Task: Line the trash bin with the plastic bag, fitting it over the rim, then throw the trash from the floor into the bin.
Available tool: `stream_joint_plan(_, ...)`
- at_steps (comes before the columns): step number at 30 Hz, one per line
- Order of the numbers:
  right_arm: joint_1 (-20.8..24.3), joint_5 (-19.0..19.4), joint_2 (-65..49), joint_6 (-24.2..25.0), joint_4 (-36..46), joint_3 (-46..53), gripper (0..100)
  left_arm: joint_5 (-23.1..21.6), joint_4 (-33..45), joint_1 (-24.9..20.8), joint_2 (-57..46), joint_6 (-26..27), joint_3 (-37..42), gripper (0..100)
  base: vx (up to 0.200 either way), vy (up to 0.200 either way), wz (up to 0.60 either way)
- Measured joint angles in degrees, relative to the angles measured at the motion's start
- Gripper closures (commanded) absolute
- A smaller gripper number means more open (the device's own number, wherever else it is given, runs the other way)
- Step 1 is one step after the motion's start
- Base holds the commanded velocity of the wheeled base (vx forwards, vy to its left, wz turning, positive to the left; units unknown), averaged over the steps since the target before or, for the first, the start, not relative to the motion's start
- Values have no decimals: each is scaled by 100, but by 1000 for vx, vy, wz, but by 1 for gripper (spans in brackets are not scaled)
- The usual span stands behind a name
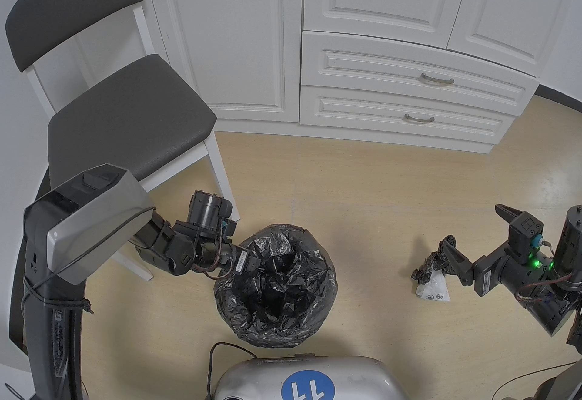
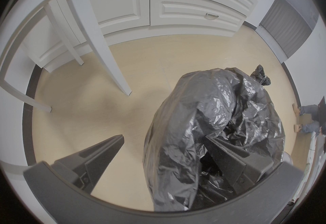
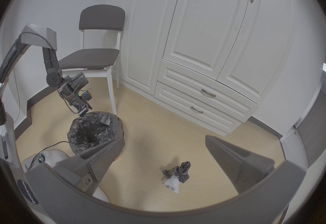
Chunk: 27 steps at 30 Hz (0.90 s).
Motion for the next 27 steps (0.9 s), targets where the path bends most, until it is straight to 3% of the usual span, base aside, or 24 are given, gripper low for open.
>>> stream_joint_plan(8, -184, 141, 55, -2, 0, -5, 0, -11, -49, 301, 402, -66, -783, 0, 0, 0, 0)
stream_joint_plan(16, -240, 169, 132, -6, -4, -9, 0, -46, -178, 408, 317, -178, -618, 0, 0, 0, 0)
stream_joint_plan(27, -240, 169, 157, -13, -6, 2, 0, -65, -222, -177, -90, -60, 152, 0, 0, 0, 0)
